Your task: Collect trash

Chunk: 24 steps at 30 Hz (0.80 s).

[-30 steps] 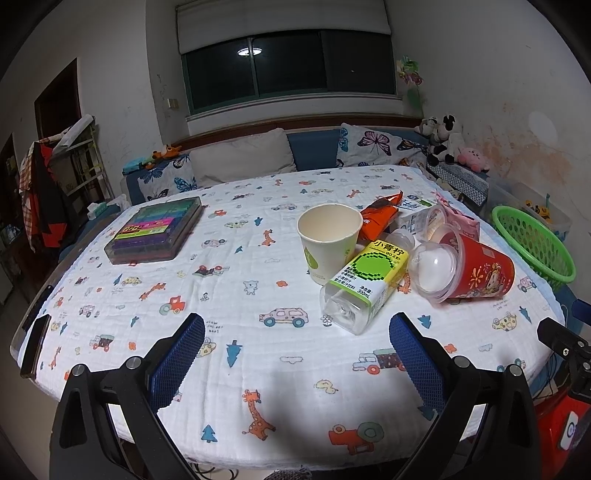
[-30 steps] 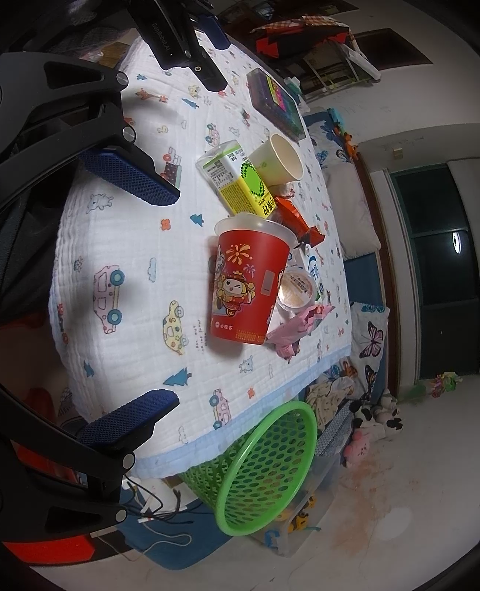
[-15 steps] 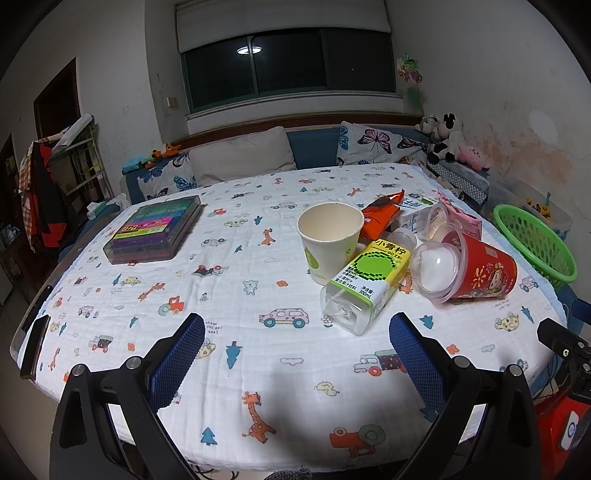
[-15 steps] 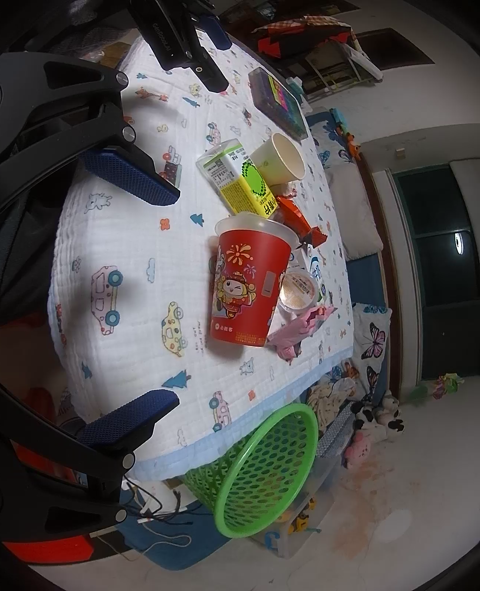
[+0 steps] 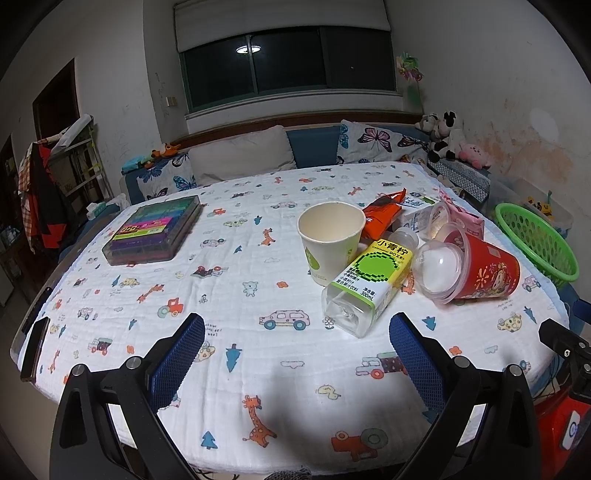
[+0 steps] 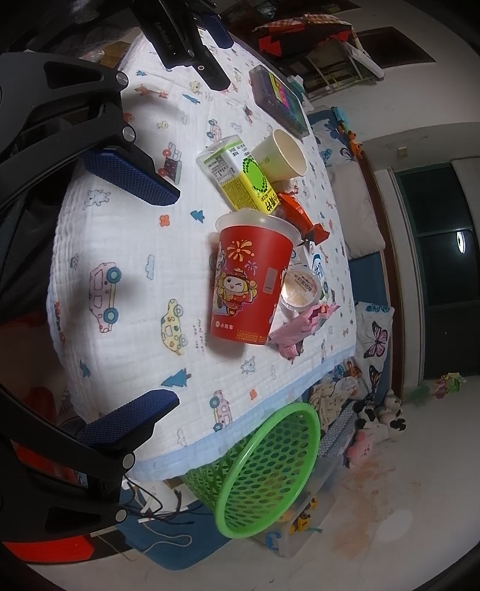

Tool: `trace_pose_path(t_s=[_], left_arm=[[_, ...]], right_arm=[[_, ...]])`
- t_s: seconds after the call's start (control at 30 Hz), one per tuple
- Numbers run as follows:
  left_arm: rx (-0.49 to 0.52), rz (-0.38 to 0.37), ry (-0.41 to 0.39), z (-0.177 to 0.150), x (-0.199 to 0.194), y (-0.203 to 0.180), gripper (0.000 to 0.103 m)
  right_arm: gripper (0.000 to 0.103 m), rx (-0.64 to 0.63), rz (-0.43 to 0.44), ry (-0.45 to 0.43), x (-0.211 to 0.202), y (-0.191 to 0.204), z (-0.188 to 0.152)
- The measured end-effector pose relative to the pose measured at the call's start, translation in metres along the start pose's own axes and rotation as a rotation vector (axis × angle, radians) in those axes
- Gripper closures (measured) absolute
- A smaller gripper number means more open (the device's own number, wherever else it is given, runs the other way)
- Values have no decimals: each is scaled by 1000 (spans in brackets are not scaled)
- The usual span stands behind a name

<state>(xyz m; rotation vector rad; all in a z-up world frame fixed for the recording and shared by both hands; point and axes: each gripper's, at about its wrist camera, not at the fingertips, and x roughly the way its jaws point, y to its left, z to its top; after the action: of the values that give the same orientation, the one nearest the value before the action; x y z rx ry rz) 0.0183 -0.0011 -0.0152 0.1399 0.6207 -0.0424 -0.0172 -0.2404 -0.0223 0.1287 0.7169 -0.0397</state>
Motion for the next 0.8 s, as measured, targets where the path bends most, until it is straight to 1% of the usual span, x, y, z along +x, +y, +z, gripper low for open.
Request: trace_pose_path(t_s=[0.33,0.8], left_arm=[[5,1,12,4,7,-2,6],[30,-11,44,21,25,-7,6]], right_arm=[[4,-5,-3,17,7,-3,4],[4,-23,-10,45,22,-6,17]])
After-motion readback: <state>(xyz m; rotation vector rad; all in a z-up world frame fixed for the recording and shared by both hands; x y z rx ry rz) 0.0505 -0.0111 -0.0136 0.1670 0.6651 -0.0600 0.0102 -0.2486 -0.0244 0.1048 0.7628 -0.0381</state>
